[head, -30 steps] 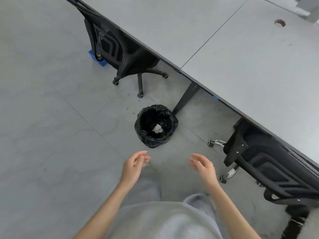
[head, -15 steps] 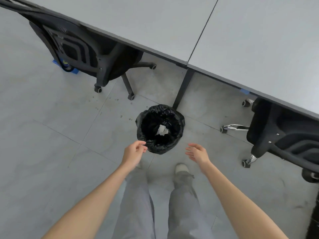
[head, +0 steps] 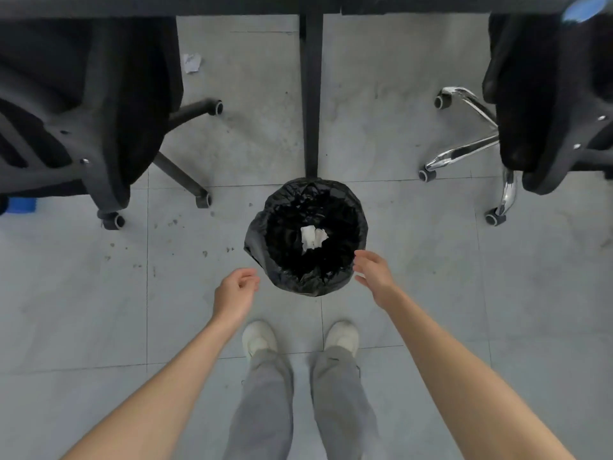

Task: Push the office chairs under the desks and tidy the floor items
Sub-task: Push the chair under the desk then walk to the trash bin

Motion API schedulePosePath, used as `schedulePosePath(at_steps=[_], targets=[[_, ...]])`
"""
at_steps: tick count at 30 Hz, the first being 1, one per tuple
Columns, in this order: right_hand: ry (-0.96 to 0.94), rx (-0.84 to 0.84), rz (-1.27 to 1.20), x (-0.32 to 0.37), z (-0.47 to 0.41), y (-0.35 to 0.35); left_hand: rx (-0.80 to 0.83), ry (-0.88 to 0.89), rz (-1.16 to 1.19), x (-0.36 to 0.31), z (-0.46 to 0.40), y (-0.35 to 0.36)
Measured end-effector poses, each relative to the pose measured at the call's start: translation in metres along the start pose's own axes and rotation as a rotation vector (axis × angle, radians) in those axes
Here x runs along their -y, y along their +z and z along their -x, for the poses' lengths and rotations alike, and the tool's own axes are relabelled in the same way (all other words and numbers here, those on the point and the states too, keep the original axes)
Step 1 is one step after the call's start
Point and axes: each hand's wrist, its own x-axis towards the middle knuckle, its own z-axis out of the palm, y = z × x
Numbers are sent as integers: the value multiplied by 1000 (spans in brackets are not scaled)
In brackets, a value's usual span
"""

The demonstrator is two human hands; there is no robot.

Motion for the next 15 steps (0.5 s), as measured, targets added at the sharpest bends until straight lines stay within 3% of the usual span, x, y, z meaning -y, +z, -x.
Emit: schedulePosePath(at_steps=[9, 15], targets=[[18, -223, 32, -58, -102, 11, 48, 94, -246, 17, -121, 55], [21, -76, -68, -91, -166, 24, -25, -46, -205, 56, -192, 103]])
